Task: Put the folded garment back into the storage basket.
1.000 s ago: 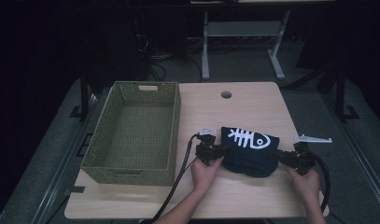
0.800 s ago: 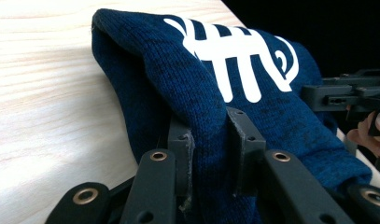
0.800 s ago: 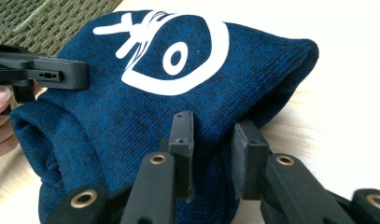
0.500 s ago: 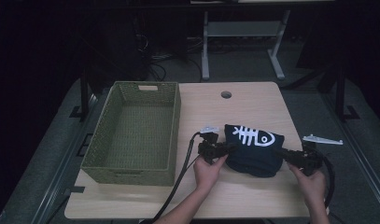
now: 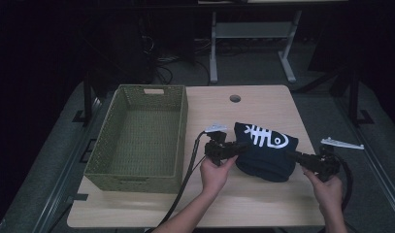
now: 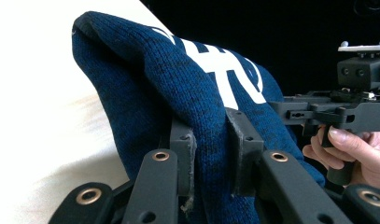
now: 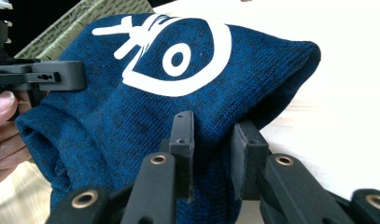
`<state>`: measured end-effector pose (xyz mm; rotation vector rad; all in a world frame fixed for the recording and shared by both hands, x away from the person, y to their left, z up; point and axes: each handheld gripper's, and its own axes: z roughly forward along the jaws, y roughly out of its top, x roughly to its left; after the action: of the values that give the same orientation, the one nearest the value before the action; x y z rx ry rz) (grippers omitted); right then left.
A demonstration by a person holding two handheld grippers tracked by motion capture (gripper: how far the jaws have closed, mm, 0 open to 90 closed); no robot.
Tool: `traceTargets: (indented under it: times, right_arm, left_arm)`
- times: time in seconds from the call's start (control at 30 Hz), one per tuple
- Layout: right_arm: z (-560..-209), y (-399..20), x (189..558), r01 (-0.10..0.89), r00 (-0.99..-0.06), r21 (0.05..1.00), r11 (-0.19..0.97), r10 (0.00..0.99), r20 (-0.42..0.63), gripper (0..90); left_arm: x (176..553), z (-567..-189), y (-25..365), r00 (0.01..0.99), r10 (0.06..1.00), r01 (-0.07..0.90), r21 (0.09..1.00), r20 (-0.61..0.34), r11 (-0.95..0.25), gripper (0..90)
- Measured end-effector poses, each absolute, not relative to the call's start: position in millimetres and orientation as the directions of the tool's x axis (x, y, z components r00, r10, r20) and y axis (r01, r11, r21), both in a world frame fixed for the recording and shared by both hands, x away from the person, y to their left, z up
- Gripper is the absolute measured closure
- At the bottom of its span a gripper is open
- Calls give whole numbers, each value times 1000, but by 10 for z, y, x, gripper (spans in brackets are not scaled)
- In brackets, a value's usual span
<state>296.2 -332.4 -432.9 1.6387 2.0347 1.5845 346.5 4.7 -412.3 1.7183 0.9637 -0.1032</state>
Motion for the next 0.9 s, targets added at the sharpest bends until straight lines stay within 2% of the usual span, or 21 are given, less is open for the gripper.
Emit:
traceTargets:
  times: [0.9]
  right_arm:
    - [-3888,-3151,3018,651,-471,747,-133,700,536,728]
  left_arm:
    - [3458,-3684,308,683,494,622,783,-538,-7,745]
